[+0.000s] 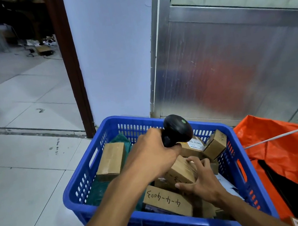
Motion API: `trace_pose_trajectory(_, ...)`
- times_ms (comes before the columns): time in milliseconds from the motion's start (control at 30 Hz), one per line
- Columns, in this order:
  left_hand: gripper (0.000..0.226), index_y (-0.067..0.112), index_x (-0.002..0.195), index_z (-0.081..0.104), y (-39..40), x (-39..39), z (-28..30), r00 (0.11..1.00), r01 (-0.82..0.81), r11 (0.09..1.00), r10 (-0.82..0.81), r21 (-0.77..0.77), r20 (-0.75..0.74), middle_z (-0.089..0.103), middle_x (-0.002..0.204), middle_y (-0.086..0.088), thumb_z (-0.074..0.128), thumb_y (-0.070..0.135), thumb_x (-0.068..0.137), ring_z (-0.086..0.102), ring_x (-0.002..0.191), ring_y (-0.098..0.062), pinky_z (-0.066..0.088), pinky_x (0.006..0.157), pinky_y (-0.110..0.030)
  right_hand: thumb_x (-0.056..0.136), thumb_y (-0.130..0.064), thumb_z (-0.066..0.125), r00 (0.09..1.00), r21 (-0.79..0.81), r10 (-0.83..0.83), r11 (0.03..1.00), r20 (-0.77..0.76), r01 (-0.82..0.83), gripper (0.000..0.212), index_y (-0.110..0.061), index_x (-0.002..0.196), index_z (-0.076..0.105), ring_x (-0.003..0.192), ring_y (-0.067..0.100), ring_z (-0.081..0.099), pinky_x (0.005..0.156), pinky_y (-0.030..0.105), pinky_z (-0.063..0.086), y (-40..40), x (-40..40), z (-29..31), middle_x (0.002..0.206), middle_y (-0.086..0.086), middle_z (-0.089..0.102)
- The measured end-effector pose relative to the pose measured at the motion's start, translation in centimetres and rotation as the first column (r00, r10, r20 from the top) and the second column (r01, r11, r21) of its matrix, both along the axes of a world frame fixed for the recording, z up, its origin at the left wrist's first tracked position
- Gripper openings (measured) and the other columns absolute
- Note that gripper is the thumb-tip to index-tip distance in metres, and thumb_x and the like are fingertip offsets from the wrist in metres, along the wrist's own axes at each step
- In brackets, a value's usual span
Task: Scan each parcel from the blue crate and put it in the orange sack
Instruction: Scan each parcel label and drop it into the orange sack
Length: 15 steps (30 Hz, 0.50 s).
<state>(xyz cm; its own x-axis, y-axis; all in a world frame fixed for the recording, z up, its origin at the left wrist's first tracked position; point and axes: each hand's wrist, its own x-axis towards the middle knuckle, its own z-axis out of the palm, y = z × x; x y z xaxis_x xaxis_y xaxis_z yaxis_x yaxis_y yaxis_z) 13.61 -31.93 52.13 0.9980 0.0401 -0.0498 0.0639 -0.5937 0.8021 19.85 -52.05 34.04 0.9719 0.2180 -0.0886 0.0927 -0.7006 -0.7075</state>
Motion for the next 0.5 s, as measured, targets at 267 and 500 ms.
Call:
trace_pose_trajectory(267, 0.011, 0.027, 0.087, 0.064, -1.3, -0.6, 0.1, 0.999, 0.02, 0.998, -0.022, 0.055, 0.033, 0.071, 0.082, 0.006, 0.07, 0.036, 0.087, 0.068, 0.081, -0.012, 0.058, 0.082, -0.042, 0.056, -0.067, 0.085, 0.964, 0.121, -0.212, 0.965, -0.16, 0.232, 0.08, -0.036, 0.12, 0.049, 0.109, 0.016, 0.053, 0.08, 0.028, 0.056, -3.2, -1.1, 2.4, 0.119, -0.003, 0.04)
trace_pose_trajectory(500, 0.026, 0.032, 0.112, 0.063, -2.9, -0.9, 0.3, 0.997, 0.053, 0.997, -0.057, 0.062, 0.057, 0.07, 0.1, 0.013, 0.072, 0.035, 0.088, 0.066, 0.097, -0.008, 0.056, 0.091, -0.039, 0.066, -0.052, 0.085, 0.794, 0.469, -0.179, 0.723, -0.581, 0.507, 0.07, -0.005, 0.115, 0.068, 0.087, 0.028, 0.073, 0.075, 0.042, 0.06, -5.9, -1.6, 6.5, 0.104, 0.017, 0.075)
